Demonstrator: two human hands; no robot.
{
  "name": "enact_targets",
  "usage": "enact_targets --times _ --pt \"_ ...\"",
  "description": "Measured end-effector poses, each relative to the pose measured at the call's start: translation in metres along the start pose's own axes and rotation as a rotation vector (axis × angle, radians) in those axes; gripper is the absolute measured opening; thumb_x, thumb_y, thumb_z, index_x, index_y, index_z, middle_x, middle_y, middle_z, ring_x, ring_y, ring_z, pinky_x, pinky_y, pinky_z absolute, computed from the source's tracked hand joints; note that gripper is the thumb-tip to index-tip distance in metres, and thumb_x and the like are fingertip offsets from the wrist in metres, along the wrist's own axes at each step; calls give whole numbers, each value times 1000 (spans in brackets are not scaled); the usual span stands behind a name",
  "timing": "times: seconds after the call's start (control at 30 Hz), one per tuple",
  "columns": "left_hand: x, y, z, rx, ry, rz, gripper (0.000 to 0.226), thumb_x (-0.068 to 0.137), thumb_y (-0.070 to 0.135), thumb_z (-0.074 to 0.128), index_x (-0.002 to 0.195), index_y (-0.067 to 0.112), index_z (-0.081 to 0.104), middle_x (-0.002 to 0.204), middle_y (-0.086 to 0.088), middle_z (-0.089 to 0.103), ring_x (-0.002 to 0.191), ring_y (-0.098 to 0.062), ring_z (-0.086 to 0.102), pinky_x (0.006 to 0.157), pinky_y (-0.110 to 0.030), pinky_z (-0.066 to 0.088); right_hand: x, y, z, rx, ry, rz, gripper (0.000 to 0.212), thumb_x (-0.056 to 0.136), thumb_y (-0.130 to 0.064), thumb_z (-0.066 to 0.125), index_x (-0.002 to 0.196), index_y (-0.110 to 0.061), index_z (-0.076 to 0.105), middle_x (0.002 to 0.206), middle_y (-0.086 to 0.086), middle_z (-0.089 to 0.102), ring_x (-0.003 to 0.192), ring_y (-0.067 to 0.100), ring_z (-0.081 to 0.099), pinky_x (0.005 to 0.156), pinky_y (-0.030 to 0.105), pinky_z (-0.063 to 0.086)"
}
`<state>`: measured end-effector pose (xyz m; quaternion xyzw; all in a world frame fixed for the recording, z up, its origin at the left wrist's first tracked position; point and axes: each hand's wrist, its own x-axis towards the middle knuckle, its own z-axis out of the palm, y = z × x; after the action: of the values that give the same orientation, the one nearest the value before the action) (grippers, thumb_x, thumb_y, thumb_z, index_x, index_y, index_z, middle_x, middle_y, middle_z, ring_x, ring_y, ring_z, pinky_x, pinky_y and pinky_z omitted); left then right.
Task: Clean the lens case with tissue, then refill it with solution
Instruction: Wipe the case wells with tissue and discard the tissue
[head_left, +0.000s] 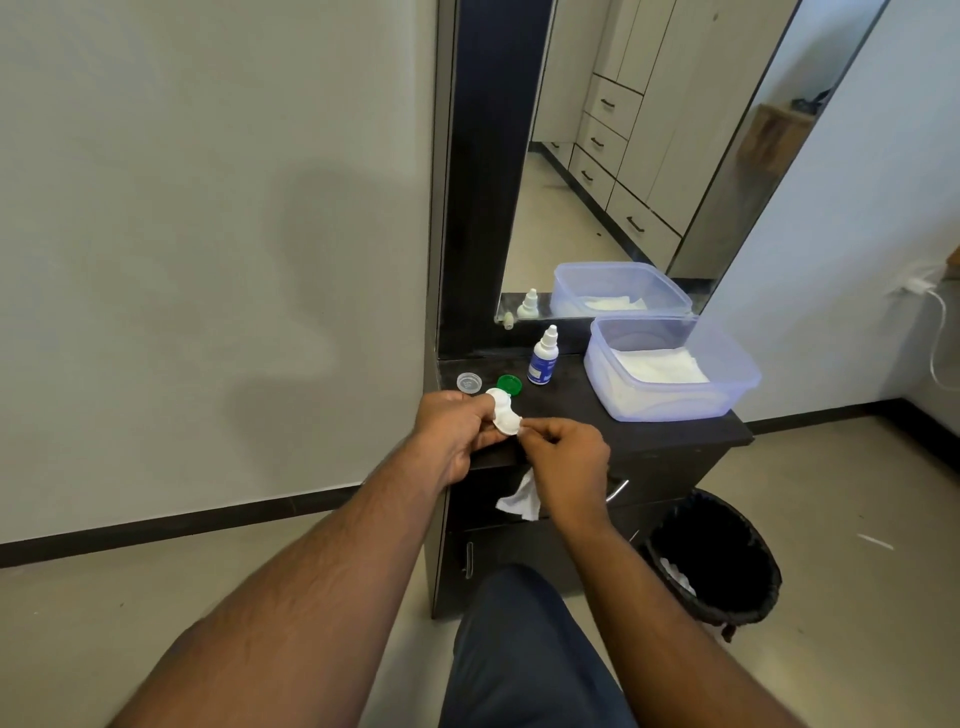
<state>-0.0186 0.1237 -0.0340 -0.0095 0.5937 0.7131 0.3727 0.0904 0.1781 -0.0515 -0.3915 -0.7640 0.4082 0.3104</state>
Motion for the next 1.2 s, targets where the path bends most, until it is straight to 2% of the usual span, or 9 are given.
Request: enact_targets --times 0.13,0.23,0.33,0.53,0.67,0.8,0.9,1.03,1.2 --pt "-4 0 0 64 51 19 13 81 -14 53 76 -2 55 74 -18 64 47 -21 65 40 -24 54 -4 -11 3 245 -139 190 11 79 -5 67 78 -9 77 77 7 74 72 19 69 74 34 58" --pt "-2 -3 0 33 32 12 11 80 -12 60 76 -2 57 84 -23 67 61 -27 69 47 -29 58 6 -24 -6 729 -109 361 10 80 6 64 78 1 72 79 17 73 71 24 68 73 35 58" --pt "0 -5 -1 98 40 43 10 80 -9 63 75 -1 60 96 -19 67 82 -29 70 61 -33 62 29 -14 -20 855 49 397 7 82 5 64 82 0 70 84 15 71 72 21 67 68 29 58" --pt "0 8 -9 972 -88 778 11 84 12 67 90 13 76 86 6 68 79 -7 61 71 -16 47 52 16 -25 730 -1 350 8 82 -3 69 89 -2 73 96 15 72 82 23 69 68 28 55" --pt "13 15 -21 1425 -393 1092 22 94 16 56 109 11 71 110 -4 68 99 -15 61 86 -30 52 55 20 -26 734 -24 328 10 83 -2 68 91 0 72 92 14 72 76 19 67 66 27 55" --pt "25 13 -33 1714 -493 1322 25 79 6 73 104 9 72 102 -12 71 90 -25 69 70 -33 59 55 22 -24 666 -39 301 8 83 -4 69 90 -4 73 91 10 73 72 15 67 66 26 54" --pt "29 10 -38 1661 -459 1372 34 74 0 76 107 8 71 100 -12 72 89 -24 70 70 -32 58 56 24 -23 642 -48 283 7 83 -5 69 88 -7 74 92 9 73 76 17 68 68 26 55" --pt "11 8 -20 1242 -79 1108 19 88 17 60 100 11 74 92 -5 72 82 -16 65 74 -33 57 56 25 -23 640 -46 276 8 83 -5 69 89 -7 74 93 8 73 77 17 68 70 27 56" --pt "1 12 26 1579 85 534 46 81 59 60 95 16 63 83 0 62 81 -18 62 69 -31 52 55 26 -24 595 -43 276 10 84 -9 69 93 -7 74 93 5 73 80 17 68 73 29 58"
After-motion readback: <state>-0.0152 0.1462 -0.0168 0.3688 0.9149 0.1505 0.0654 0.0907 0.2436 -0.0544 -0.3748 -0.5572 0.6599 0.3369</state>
